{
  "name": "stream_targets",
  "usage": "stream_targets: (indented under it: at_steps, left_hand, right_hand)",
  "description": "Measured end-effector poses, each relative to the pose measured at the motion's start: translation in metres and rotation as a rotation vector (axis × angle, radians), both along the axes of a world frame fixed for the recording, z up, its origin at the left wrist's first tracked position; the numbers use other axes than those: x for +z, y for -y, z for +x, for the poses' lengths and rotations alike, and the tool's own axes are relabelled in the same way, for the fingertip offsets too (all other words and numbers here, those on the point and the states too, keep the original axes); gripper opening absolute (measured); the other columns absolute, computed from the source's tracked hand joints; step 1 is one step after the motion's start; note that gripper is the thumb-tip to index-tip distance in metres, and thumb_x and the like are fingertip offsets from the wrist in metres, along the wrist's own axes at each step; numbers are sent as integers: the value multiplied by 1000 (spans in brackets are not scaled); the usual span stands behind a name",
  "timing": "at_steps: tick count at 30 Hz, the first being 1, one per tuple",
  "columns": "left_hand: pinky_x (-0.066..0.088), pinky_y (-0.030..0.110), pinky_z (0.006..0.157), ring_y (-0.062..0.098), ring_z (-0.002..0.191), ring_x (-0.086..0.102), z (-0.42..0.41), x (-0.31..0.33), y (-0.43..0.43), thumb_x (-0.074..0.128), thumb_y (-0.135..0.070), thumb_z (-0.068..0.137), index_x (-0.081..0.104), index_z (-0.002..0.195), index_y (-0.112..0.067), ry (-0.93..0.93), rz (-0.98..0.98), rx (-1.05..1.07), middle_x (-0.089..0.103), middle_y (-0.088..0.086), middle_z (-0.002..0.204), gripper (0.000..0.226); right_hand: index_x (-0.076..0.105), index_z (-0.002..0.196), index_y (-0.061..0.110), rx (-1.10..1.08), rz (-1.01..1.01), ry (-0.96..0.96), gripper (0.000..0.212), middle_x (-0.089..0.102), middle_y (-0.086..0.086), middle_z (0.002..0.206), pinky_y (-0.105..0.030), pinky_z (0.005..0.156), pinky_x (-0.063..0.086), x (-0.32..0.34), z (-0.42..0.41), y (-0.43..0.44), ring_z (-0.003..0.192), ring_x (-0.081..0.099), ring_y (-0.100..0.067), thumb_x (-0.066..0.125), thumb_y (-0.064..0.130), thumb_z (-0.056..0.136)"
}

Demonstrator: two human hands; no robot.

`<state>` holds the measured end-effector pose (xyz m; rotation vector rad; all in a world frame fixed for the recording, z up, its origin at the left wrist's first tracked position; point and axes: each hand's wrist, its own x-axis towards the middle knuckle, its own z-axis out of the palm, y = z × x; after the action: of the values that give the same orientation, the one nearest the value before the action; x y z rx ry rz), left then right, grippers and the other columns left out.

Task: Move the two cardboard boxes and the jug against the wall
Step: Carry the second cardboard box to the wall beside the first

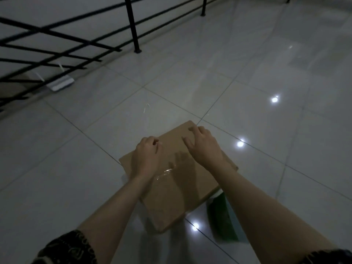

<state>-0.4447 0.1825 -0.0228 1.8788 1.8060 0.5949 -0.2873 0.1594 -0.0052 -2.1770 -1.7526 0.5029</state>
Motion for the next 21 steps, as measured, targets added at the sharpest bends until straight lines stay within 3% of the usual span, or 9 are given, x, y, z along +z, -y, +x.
stream_targets:
  at_steps: [3,7,16,19,21]
  left_hand:
    - [40,42,96,29,109,56,-1,-65,-6,42,-31,95,62,115,-14,-176,31,31,61,9,121,33]
    - [30,44,99,29,122,45,-5,-131,-5,42,-36,94,55,124,-15,-358,62,109,52,9,132,38]
    - [26,50,101,30,128,36,-7,-181,-3,33,-53,93,45,131,-17,-411,59,276,44,9,140,55]
    - [19,57,106,40,137,20,-6,-182,0,31,-63,88,35,139,-15,-365,-67,430,29,17,150,70]
    - [23,55,105,44,135,22,-5,-182,-2,33,-66,86,31,140,-10,-332,-99,496,22,21,152,78]
  right_hand:
    - [40,139,14,29,-23,0,48,43,-6,143,-39,99,40,-71,-1,-8,128,44,-25,39,39,98]
    - [40,138,13,35,5,34,48,42,-5,144,-39,108,35,-143,8,-19,131,40,-24,39,39,98]
    - [37,138,10,59,95,183,53,35,-11,147,-45,114,17,-199,19,-46,134,31,-30,32,43,98]
    - [33,142,12,75,100,192,56,30,-11,151,-47,117,11,-204,25,-53,140,25,-29,30,46,98]
    - [35,141,16,68,102,200,56,30,-12,150,-51,117,7,-204,32,-59,140,24,-28,30,50,97]
